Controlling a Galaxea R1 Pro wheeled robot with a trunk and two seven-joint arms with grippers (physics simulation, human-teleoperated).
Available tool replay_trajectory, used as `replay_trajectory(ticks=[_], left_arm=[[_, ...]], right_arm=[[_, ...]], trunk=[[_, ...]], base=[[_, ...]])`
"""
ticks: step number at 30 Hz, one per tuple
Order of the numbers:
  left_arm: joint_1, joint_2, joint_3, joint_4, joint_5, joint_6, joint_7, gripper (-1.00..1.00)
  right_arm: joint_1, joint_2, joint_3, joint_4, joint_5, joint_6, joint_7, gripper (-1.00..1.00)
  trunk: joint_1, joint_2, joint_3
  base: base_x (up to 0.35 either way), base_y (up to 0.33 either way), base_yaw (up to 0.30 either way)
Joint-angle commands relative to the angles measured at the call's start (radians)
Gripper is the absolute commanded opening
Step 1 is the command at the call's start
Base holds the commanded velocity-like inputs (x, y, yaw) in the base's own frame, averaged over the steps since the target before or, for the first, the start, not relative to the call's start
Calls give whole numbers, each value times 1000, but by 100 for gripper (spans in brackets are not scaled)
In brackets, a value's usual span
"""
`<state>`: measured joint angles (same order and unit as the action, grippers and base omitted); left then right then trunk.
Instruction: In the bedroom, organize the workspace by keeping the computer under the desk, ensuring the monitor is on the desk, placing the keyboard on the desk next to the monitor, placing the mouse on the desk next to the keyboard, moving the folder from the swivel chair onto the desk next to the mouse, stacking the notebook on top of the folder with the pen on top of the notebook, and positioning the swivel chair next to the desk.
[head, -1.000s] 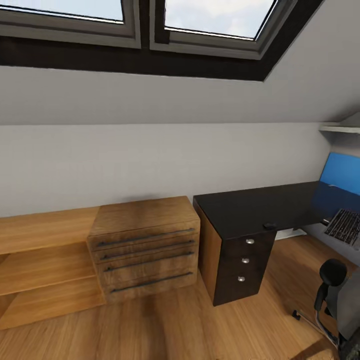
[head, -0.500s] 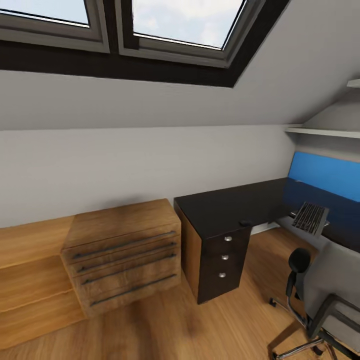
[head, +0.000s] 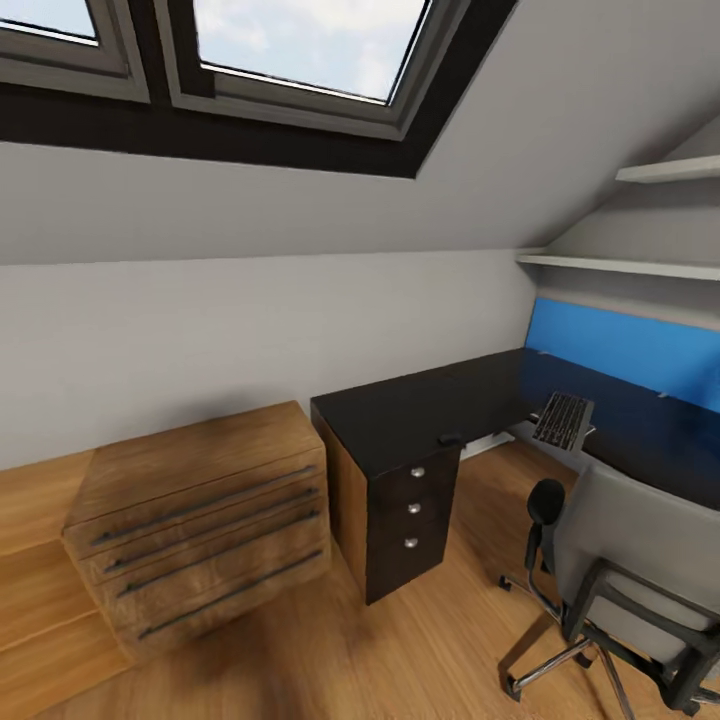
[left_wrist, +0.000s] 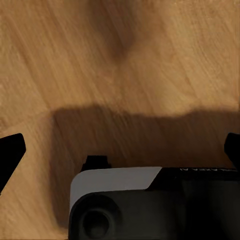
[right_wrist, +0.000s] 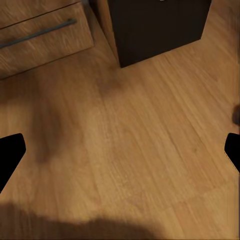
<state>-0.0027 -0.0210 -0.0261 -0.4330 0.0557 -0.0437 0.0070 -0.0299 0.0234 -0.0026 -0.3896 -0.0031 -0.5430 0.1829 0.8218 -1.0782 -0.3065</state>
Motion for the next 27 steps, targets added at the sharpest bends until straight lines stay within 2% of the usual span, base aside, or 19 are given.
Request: replay_trajectory(ticks=[1, 4, 5, 6, 14, 19, 27], left_arm=[[0, 2, 1, -1, 13, -14, 0, 100], [0, 9, 13, 22, 34, -107, 0, 100], [0, 10, 18, 140, 41, -266, -1, 100], [0, 8, 17, 158, 41, -287, -1, 100], [0, 8, 15, 172, 41, -296, -1, 100], [0, 8, 15, 174, 41, -299, -1, 100], [0, 7, 17, 174, 41, -300, -1, 100]], right_arm=[[-1, 0, 0, 2, 0, -10, 3, 100], [-2, -3, 0, 13, 3, -55, 2, 100], [-2, -8, 2, 41, 7, -89, 4, 100], [-2, -8, 2, 45, 6, -96, 3, 100], [-2, -5, 4, 48, 7, -105, 3, 100], [-2, -2, 5, 49, 8, -106, 3, 100], [-2, 0, 7, 49, 8, -104, 3, 100]], trunk=[[0, -1, -2], [0, -1, -3], [0, -1, -3], [0, -1, -3], [0, -1, -3], [0, -1, -1], [0, -1, 1]], base=[[0, 0, -146], [0, 0, -67], [0, 0, -6], [0, 0, -3], [0, 0, -3], [28, 0, -126], [249, 0, -214]])
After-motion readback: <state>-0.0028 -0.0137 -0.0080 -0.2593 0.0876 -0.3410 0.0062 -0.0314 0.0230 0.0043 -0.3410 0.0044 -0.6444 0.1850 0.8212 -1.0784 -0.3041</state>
